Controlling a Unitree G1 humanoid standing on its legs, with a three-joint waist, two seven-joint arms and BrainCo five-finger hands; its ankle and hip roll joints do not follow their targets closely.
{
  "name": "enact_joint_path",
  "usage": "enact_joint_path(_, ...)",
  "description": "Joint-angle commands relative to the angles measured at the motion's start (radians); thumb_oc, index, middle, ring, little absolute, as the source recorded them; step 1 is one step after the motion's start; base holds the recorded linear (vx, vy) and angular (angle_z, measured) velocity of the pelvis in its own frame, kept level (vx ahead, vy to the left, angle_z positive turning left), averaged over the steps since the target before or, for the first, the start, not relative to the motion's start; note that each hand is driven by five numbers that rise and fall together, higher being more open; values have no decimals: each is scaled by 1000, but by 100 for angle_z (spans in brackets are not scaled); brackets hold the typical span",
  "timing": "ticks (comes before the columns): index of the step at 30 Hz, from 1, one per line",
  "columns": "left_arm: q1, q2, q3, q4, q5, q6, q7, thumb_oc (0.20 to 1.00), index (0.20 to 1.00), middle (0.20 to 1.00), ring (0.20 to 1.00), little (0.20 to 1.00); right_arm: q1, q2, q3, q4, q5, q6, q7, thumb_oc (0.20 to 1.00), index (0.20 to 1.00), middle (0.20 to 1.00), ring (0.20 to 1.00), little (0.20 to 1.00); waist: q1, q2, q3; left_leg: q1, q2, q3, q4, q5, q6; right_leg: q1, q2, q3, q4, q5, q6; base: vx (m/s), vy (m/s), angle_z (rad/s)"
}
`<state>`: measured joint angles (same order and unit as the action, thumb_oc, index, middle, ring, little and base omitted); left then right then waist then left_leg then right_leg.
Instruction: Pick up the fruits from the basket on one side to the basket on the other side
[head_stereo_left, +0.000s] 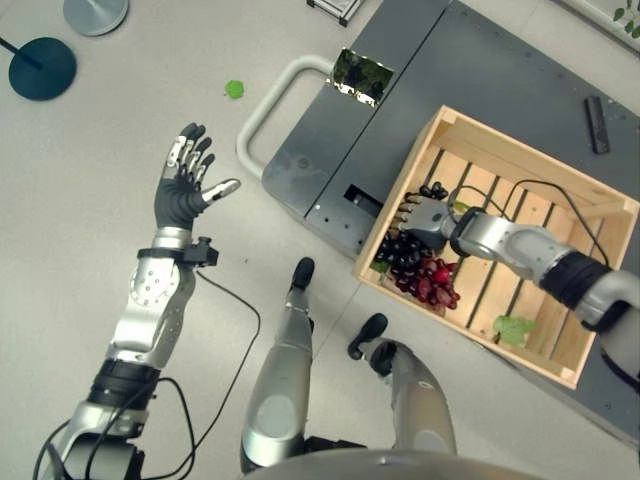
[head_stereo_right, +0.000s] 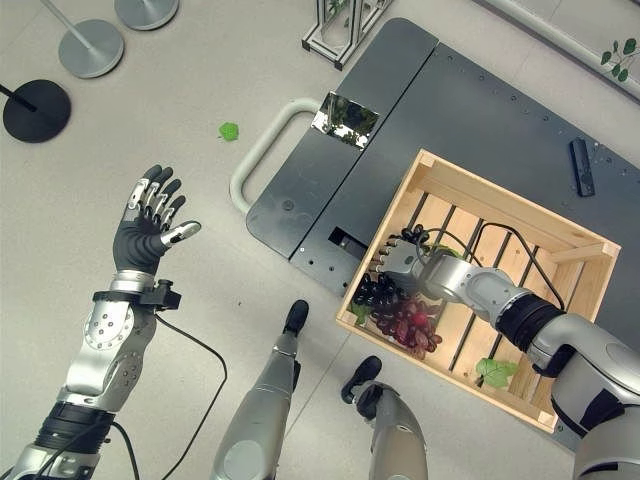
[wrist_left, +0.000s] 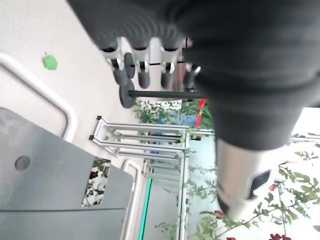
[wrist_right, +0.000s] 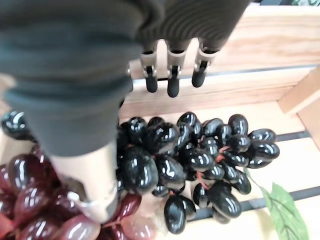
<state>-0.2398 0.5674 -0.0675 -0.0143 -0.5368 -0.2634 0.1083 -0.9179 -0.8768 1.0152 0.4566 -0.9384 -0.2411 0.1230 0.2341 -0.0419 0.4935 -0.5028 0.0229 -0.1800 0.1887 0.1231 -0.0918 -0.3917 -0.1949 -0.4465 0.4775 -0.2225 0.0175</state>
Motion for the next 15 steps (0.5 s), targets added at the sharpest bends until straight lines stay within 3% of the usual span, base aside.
enact_joint_path(1,-17,13,17,-52,-13,-50,-15,1000,1000,1000,1000,1000,-41,-67,35,-20,80,-26,44,1000,1000,1000,1000,1000,-1,-19,1,19,-17,-14,68,-114,25,52,-28,12,-84,72,100,0,0,0)
enact_joint_path(15,-12,-2,23,-62,-14,-32,-38,1000,1000,1000,1000,1000,-57,-98,15,-38,191,-3,141,1000,1000,1000,1000,1000,-5,-12,5,29,-14,-15,60,-108,22,53,-27,10,-77,67,97,0,0,0)
